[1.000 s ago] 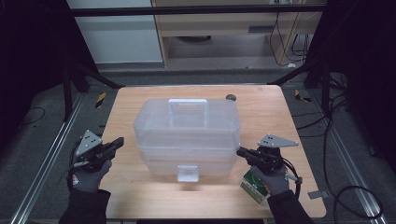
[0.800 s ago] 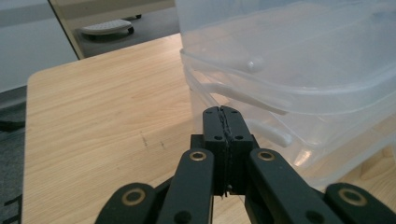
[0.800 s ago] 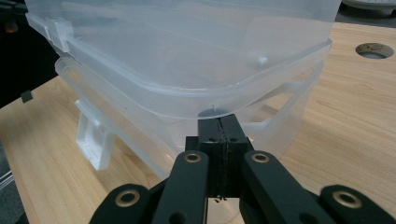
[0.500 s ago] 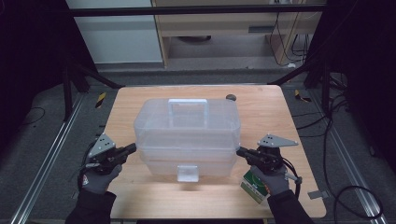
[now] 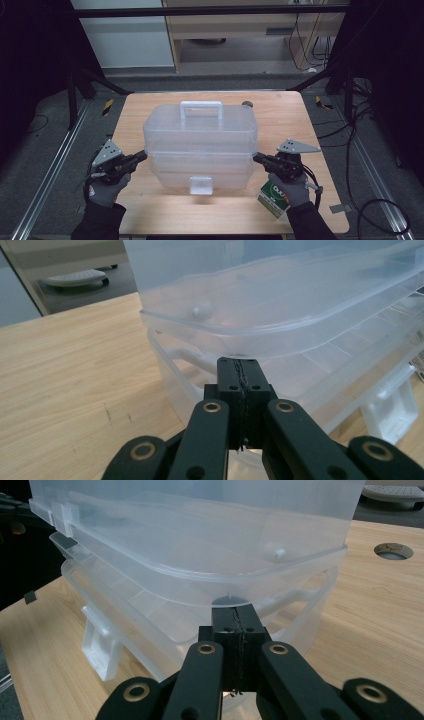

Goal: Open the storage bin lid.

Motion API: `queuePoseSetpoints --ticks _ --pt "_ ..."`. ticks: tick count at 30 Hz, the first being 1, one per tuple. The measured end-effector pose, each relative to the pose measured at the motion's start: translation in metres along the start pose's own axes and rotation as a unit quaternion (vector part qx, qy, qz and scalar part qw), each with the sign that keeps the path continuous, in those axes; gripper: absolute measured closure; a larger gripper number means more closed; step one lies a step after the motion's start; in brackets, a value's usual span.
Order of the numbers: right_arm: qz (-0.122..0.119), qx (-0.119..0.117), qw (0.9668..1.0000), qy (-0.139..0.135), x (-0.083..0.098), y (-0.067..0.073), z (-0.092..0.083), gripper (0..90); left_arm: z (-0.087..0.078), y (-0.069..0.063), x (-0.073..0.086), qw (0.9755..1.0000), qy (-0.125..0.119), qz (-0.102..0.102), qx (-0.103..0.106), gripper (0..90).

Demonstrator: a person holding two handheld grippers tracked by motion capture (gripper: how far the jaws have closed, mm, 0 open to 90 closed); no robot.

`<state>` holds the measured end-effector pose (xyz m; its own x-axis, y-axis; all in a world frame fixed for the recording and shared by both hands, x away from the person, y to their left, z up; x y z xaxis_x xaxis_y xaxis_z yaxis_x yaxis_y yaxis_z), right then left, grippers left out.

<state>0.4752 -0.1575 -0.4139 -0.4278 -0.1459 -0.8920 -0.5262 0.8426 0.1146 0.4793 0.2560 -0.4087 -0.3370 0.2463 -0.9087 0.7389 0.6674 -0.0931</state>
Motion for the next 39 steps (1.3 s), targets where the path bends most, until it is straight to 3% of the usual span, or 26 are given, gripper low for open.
queuePoseSetpoints --ticks 23,39 --pt "0.006 -0.002 0.9996 -0.029 -0.030 -0.010 0.000 90.0 0.012 0.003 -0.036 0.9997 -0.015 0.015 -0.011 89.5" --pt "0.004 -0.005 0.9994 -0.033 -0.028 -0.011 0.000 90.0 0.014 0.001 -0.034 0.9995 -0.017 0.023 -0.015 89.4"
Point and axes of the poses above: each handheld gripper's, and its own axes: z roughly forward along the jaws, x roughly out of its underside, y roughly to its left, the point moved 5 cm from there along z, roughly forward along the jaws, and after that the axes turned 10 degrees about x, right-handed, at the moved point
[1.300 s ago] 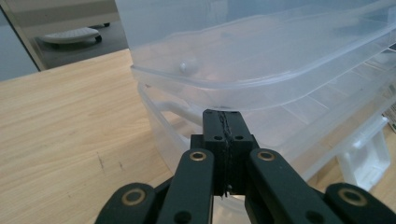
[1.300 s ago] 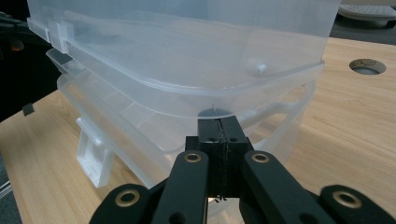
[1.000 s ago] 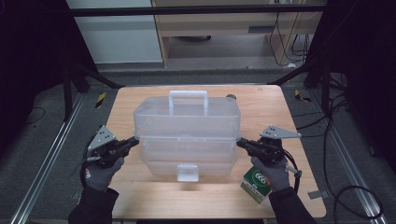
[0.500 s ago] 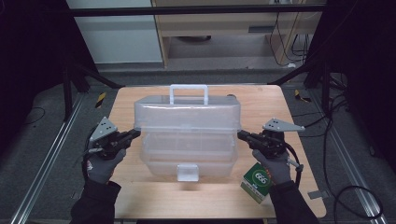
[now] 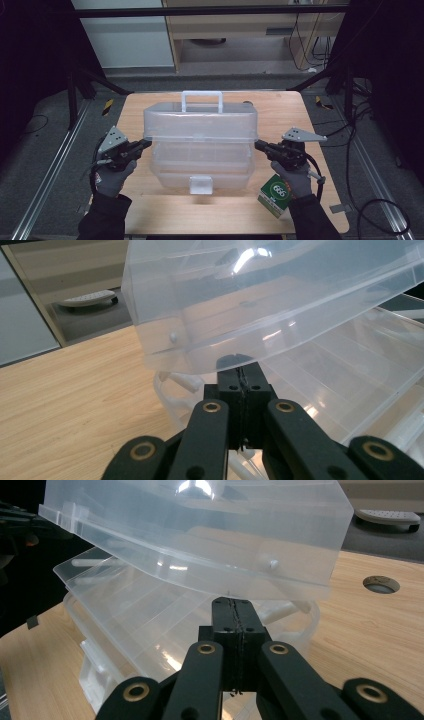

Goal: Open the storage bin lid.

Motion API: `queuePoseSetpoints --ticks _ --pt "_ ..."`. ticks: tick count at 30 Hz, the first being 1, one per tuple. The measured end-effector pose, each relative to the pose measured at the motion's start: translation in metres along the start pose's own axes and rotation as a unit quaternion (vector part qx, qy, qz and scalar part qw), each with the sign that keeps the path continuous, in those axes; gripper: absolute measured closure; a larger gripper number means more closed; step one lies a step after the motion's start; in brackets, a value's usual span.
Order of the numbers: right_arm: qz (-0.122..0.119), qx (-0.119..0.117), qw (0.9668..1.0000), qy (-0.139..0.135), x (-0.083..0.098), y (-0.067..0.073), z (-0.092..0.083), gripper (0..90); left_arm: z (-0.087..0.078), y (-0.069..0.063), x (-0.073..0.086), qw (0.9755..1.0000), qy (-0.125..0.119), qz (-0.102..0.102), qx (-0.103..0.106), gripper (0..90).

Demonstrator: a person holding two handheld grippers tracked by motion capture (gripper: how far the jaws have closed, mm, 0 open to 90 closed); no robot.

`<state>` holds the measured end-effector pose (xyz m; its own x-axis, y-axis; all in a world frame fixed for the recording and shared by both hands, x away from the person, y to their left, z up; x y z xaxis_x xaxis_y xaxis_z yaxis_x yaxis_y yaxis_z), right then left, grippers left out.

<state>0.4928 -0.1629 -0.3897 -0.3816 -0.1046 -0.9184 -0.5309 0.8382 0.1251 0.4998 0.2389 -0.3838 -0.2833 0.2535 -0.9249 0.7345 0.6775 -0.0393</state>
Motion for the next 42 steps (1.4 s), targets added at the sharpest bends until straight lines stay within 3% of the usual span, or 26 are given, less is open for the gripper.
queuePoseSetpoints --ticks 9,18,28,42 --pt "-0.002 -0.001 1.0000 0.007 0.001 0.002 0.000 90.0 -0.008 0.011 0.012 0.9993 0.017 0.000 -0.032 81.6" --pt "-0.005 -0.004 0.9999 0.009 0.002 0.004 0.002 90.0 -0.001 0.015 0.012 0.9984 0.015 0.003 -0.055 62.0" --pt "-0.007 -0.004 0.9999 0.010 0.001 0.004 0.002 90.0 0.008 0.011 0.006 0.9981 -0.008 0.018 -0.058 60.3" --pt "-0.006 -0.006 0.9999 0.010 0.001 0.006 0.003 90.0 0.013 0.011 0.001 0.9970 -0.012 0.036 -0.068 63.2"
Point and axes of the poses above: each handheld gripper's, and its own axes: z roughly forward along the jaws, x roughly out of its underside, y roughly to its left, the point moved 5 cm from there along z, roughly forward along the jaws, and after that the axes turned 10 degrees about x, right-handed, at the moved point
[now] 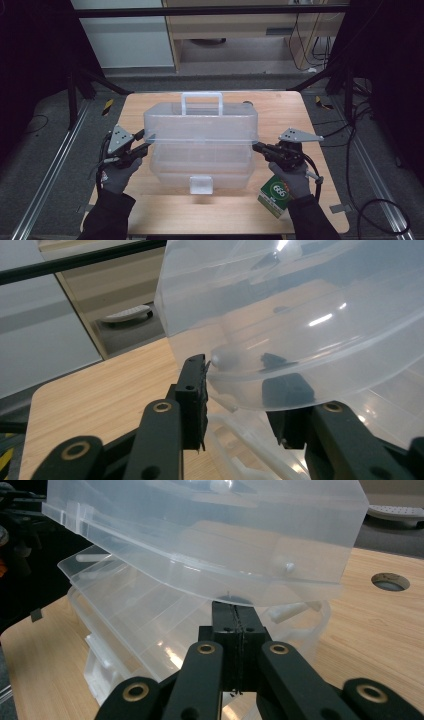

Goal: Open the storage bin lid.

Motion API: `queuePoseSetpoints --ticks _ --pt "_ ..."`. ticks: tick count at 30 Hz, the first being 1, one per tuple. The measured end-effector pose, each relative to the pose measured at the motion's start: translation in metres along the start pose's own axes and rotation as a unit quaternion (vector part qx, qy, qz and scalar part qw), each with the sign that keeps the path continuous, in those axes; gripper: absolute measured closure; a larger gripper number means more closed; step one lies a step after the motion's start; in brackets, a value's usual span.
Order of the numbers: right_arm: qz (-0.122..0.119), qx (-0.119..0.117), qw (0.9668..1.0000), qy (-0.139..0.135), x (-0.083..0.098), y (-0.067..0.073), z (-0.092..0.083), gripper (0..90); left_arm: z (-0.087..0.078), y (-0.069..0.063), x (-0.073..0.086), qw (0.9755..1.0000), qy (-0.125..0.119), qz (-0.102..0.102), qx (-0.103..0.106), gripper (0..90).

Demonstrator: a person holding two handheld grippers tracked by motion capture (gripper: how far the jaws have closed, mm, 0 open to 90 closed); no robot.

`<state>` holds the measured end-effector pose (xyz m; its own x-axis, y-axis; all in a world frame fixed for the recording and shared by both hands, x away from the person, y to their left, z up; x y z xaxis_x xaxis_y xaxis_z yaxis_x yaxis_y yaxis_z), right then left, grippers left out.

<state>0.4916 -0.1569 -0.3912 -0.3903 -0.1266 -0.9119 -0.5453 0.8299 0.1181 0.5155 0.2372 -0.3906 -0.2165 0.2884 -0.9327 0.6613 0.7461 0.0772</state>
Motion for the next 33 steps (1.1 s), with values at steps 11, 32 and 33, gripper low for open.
queuePoseSetpoints --ticks 11,32,33 --pt "-0.017 0.018 0.9995 0.022 0.005 -0.002 -0.001 80.7 -0.003 0.001 0.000 1.0000 -0.002 -0.004 0.000 65.7" --pt "-0.030 0.060 0.9921 0.106 0.035 -0.009 0.018 73.5 -0.003 0.000 0.000 1.0000 0.002 -0.005 0.000 65.7" --pt "-0.033 0.061 0.9915 0.110 0.036 -0.009 0.020 73.6 -0.003 0.000 0.000 1.0000 0.002 -0.005 0.000 65.7"
Point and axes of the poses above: each handheld gripper's, and its own axes: z roughly forward along the jaws, x roughly out of its underside, y roughly to its left, the point moved 5 cm from there along z, roughly forward along the jaws, and after that the axes turned 10 degrees about x, right-handed, at the moved point
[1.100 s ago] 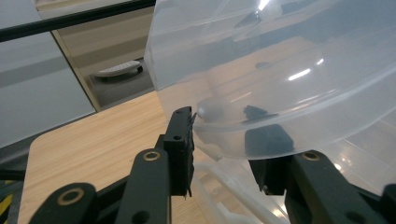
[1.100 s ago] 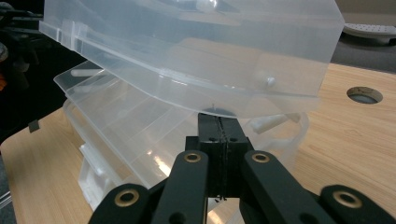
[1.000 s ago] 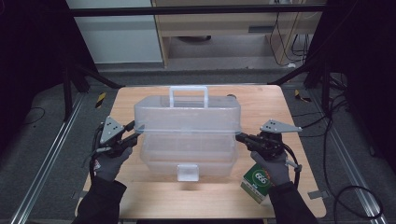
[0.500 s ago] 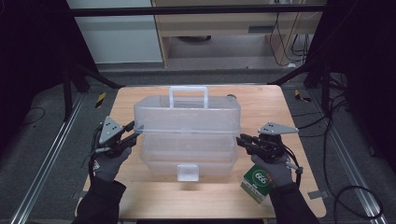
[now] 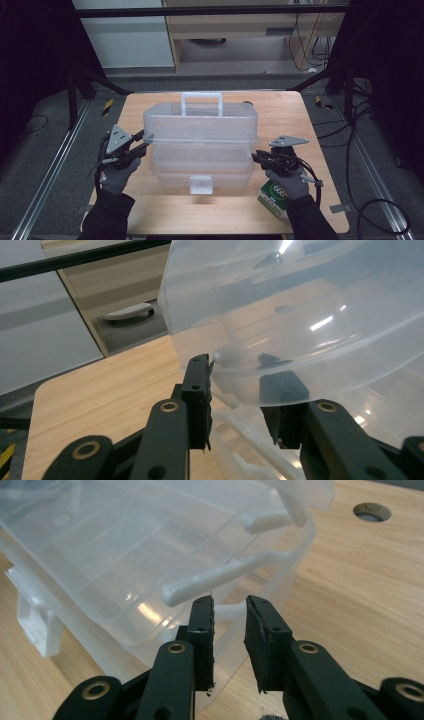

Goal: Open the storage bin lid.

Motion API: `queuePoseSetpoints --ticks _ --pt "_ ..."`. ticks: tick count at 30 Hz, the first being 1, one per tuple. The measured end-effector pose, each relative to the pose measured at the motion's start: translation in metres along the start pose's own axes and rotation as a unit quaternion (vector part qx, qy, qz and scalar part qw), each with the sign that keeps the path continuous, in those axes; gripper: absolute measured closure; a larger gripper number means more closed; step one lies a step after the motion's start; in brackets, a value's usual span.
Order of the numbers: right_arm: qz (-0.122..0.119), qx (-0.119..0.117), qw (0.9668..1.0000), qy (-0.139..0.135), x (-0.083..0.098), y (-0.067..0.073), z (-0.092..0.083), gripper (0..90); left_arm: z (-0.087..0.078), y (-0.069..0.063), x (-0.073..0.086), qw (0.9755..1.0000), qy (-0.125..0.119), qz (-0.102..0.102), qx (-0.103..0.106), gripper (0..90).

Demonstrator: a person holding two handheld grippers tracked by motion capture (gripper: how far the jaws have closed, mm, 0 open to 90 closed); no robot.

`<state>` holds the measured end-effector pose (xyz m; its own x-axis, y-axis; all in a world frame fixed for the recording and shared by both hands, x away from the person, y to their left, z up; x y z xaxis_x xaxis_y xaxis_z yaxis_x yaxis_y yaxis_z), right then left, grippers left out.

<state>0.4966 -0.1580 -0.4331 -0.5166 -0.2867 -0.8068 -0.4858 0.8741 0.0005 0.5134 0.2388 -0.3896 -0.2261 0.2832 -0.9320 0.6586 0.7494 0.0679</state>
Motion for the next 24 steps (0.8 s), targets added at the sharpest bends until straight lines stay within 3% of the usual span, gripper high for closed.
queuePoseSetpoints --ticks 7,13,24 --pt "-0.006 0.003 0.9999 0.015 0.0032 0.0025 0.0066 75.2 0.0000 -0.0001 0.0001 1.0000 0.001 0.000 0.000 65.7" --pt "0.011 -0.007 0.9998 0.017 0.0057 0.0016 0.0088 76.8 -0.0001 0.0000 0.0000 1.0000 0.001 0.000 0.000 65.7" --pt "0.016 -0.008 0.9996 0.023 0.0054 0.0026 0.0106 78.1 0.0001 0.0013 -0.0062 1.0000 -0.004 0.002 -0.005 65.2"
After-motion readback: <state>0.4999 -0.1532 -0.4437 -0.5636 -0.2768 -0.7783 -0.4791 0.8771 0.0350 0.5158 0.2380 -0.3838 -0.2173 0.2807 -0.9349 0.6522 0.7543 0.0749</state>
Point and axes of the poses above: each handheld gripper's, and its own axes: z roughly forward along the jaws, x roughly out of its underside, y roughly to its left, the point moved 5 cm from there along z, roughly forward along the jaws, and after that the axes turned 10 degrees about x, right-handed, at the moved point
